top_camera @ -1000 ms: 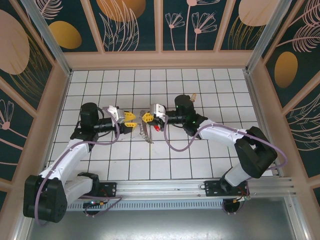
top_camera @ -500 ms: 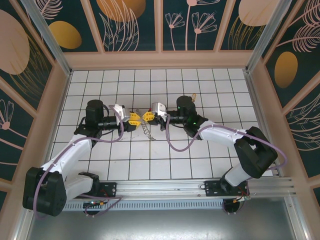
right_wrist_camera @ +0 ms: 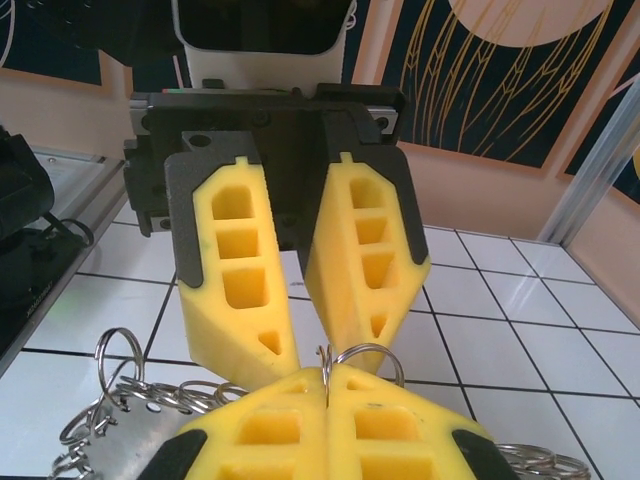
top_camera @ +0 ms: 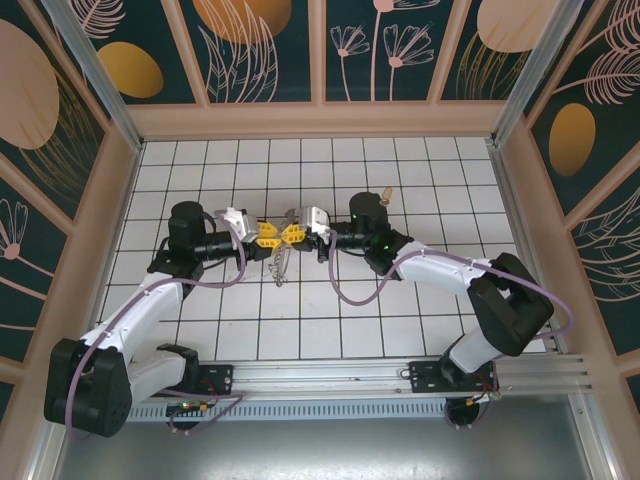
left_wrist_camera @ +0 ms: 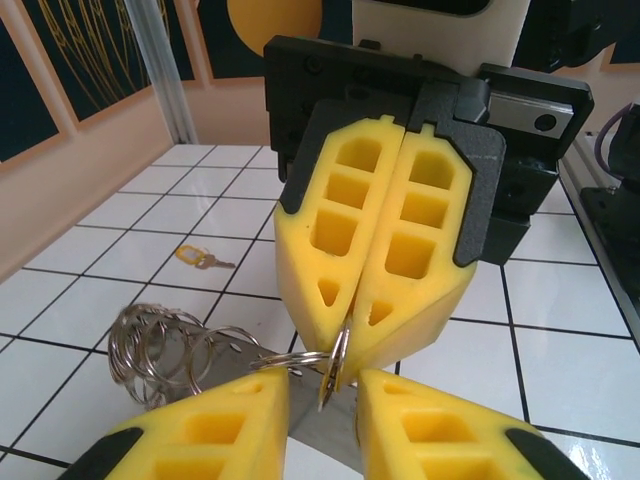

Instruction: Put the keys on the keyring

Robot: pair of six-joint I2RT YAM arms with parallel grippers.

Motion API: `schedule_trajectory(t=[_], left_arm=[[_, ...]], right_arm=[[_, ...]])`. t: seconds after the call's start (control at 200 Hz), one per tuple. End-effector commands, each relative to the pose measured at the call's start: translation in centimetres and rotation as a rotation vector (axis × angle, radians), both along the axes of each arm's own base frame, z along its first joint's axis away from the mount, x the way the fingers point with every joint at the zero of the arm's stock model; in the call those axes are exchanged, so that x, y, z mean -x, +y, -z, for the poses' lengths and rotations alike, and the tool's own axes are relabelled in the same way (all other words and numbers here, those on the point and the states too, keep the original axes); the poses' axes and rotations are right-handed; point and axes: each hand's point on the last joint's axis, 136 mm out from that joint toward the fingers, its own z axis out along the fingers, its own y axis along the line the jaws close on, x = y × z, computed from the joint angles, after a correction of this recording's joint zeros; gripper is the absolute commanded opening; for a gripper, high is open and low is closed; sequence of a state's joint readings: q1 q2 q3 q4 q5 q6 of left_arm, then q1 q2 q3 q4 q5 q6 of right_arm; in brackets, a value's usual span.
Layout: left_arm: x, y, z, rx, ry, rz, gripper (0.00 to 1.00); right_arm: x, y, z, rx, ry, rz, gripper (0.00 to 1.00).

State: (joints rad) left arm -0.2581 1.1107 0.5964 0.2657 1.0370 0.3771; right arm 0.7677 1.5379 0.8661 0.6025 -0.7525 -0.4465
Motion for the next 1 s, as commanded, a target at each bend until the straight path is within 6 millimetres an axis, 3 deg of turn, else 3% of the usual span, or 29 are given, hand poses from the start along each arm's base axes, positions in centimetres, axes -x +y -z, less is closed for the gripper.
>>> schedule_trajectory(t=[0.0, 0.085, 0.19, 0.225, 0.255, 0.435, 0.621, 0.861, 0.996], left_arm=[[0.5, -0.5, -0.8, 0.023, -0.046, 0.031, 0.19], [0.7, -0.6, -0.7, 0.023, -0.047, 0.041, 0.00], [0.6, -0.5, -0.8, 0.013, -0.060, 0.034, 0.00], [0.5, -0.5, -0.8, 0.003, -0.066, 0.030, 0.00], [0.5, -0.4, -0.8, -0.007, -0.073, 0.029, 0.00], [0.8, -0.2, 0.1, -0.088, -0.094, 0.049, 0.00], [-0.1, -0.2, 0.9, -0.115, -0.048, 0.021, 0.00], [0.0, -0.3, 1.1, -0.120, -0.080, 0.047, 0.00], [0.3, -0.4, 0.9, -0.112, -0.101, 0.067, 0.00]], right_arm=[[0.7, 1.2, -1.3, -0.035, -0.043, -0.044, 0.00], [0.7, 1.3, -1.2, -0.034, -0.040, -0.041, 0.00], [0.3, 1.1, -0.5, -0.009, -0.045, -0.009, 0.00], [-0.1, 0.9, 0.0, 0.012, -0.046, 0.017, 0.15], [-0.5, 0.7, 0.4, 0.031, -0.049, 0.040, 0.20], [-0.9, -1.1, 2.7, 0.162, -0.093, 0.094, 0.32], [0.3, -1.8, 2.4, 0.173, -0.095, 0.070, 0.34], [0.9, -1.3, 1.8, 0.169, -0.107, 0.045, 0.33], [0.6, -0.8, 2.8, 0.196, -0.092, 0.030, 0.33]])
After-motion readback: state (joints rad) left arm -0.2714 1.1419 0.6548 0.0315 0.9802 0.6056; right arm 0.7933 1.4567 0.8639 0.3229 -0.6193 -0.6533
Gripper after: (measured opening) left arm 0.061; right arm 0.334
